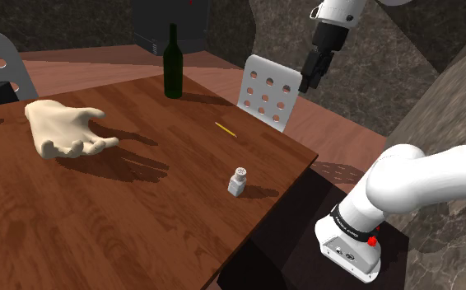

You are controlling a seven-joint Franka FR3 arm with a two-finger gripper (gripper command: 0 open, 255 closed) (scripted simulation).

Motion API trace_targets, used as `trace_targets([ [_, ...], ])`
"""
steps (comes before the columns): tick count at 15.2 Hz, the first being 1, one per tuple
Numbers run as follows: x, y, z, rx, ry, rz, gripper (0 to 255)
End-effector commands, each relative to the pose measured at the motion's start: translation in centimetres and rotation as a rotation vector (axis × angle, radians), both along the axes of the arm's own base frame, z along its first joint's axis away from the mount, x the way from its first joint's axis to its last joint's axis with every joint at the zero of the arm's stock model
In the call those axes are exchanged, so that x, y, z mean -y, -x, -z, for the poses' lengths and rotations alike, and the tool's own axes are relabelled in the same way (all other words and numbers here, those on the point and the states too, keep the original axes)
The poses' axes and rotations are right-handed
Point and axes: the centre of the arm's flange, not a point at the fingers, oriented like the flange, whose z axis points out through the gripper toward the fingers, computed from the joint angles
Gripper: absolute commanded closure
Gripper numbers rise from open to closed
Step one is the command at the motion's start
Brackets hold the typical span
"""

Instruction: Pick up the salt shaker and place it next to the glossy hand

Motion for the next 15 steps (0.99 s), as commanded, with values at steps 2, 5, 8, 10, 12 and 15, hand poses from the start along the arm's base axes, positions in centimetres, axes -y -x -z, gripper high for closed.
trace_targets([
  [2,-0.9,0.0,0.9,0.002,-0.001,0.002,0],
  [5,-3.8,0.1,3.7,0.009,-0.003,0.008,0],
  [8,-6.6,0.1,6.4,0.016,-0.005,0.015,0],
  [10,-8.5,0.1,8.2,0.021,-0.006,0.019,0],
  [12,-10.3,0.0,10.0,0.026,-0.007,0.023,0],
  [15,-13.2,-0.1,12.8,0.033,-0.009,0.03,0],
])
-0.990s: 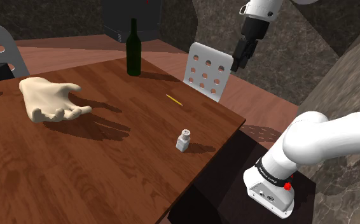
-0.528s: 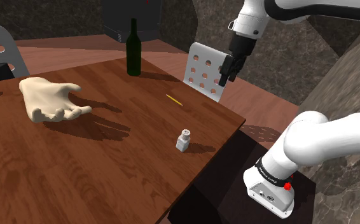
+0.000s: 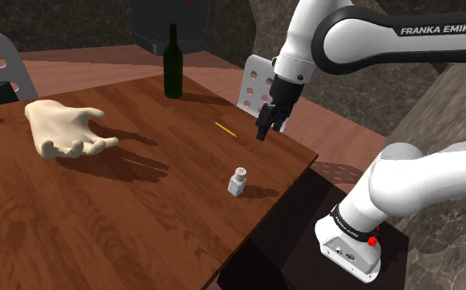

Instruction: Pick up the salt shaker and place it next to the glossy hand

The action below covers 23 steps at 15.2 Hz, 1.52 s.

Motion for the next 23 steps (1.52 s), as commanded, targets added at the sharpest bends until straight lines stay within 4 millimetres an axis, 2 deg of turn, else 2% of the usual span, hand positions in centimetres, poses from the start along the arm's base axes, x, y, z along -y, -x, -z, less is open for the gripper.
trace_targets([
  [1,-1.9,0.1,1.9,0.007,-0.002,0.005,0],
  [7,-7.6,-0.2,7.3,0.021,-0.006,0.018,0],
  [8,-7.7,-0.2,7.3,0.021,-0.006,0.018,0],
  [15,-8.2,-0.2,11.3,0.021,-0.006,0.018,0],
  [23,-8.2,-0.2,11.3,0.021,-0.006,0.018,0],
])
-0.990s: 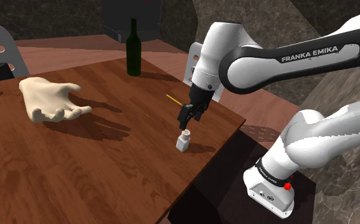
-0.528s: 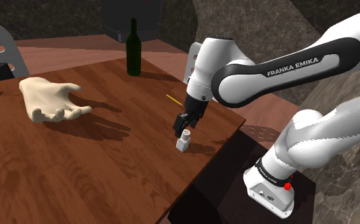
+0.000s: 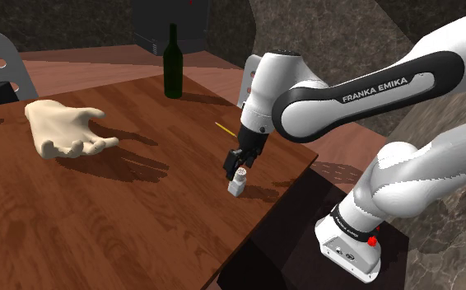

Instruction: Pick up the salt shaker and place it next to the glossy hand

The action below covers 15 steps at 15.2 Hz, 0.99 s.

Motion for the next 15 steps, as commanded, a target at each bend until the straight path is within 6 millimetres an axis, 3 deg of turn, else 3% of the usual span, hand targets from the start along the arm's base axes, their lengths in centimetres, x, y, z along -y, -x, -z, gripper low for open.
trace_targets([
  [1,0.0,0.0,0.0,0.0,0.0,0.0,255],
  [10,0.0,0.0,0.0,0.0,0.0,0.0,255],
  [15,0.0,0.0,-2.6,0.0,0.0,0.0,255],
])
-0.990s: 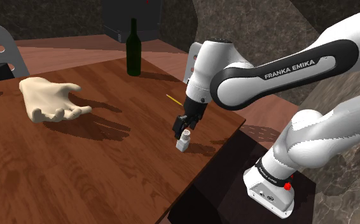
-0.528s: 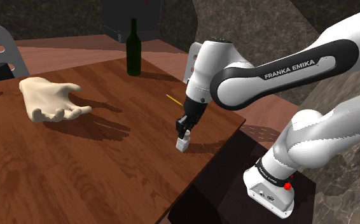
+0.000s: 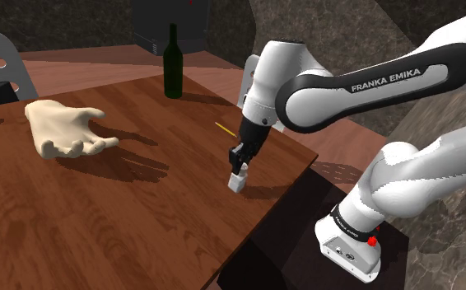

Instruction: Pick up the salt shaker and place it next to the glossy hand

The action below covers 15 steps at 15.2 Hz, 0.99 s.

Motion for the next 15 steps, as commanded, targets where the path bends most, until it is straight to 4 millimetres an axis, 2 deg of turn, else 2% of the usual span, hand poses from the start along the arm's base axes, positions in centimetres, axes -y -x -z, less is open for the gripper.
trace_targets([
  [1,0.0,0.1,-1.0,0.0,0.0,0.0,255],
  [15,0.0,0.1,-8.3,0.0,0.0,0.0,255],
])
